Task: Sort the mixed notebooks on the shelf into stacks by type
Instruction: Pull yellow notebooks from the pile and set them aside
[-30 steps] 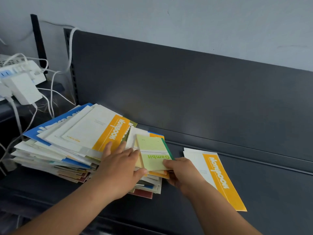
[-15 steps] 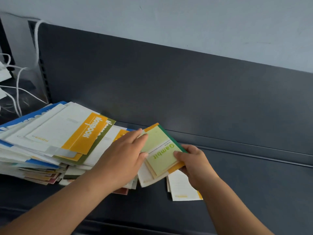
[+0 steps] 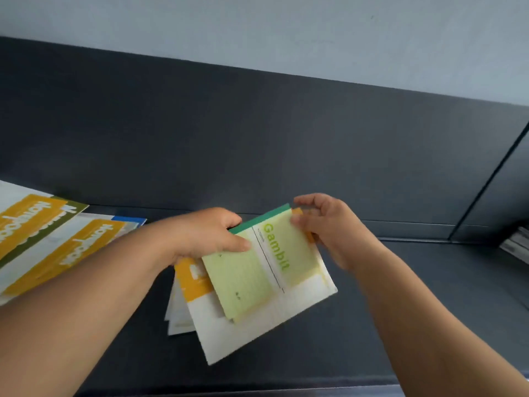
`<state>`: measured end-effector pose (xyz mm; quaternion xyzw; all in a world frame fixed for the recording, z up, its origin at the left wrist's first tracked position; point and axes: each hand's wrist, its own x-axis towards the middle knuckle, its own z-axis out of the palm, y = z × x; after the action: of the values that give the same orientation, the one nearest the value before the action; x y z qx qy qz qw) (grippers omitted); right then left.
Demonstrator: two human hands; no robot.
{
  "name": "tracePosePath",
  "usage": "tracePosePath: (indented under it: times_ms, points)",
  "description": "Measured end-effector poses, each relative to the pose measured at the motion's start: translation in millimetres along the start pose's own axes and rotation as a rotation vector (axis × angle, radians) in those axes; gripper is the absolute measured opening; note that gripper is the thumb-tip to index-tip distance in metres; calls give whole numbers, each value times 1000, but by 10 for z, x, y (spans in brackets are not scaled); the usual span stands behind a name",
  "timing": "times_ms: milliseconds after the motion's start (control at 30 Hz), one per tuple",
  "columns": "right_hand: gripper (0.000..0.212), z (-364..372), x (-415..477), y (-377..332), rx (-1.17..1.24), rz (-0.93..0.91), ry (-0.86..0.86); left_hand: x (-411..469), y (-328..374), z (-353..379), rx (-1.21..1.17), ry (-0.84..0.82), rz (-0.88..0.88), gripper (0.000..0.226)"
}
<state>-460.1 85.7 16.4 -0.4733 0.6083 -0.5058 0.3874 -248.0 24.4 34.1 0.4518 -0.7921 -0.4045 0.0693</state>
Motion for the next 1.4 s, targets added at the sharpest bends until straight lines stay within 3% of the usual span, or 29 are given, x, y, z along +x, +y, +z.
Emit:
tracePosePath:
  times_ms: [67, 133, 300, 433, 600, 933, 1067, 1233, 1400]
  points:
    - [46, -249, 28, 144, -23, 31, 236, 130, 54, 208, -248, 57, -41, 9]
    - [43, -429, 20, 339, -39, 122, 374, 248, 94, 419, -464, 147, -103, 13]
    - [33, -368, -63, 690, 206, 315, 19, 384, 218, 805, -787, 262, -232, 17]
    - [24, -232, 24, 776, 220, 274, -6, 383, 278, 910, -925, 355, -267, 29]
    - [24, -143, 107, 813, 198, 321, -46, 326, 120, 893, -761, 479, -284, 25]
    - [20, -125, 210, 1037, 101, 429, -30, 218, -335, 578, -810, 580, -407, 19]
    - [23, -129, 234, 1060, 172, 517, -40, 158, -496, 354, -756, 524, -422, 19]
    - [21, -389, 188, 999, 221, 511, 62, 191, -453, -46, -424, 390, -295, 21]
    - [25, -669, 176, 1086, -37, 455, 257, 185, -278, -263, -200, 293, -226, 23]
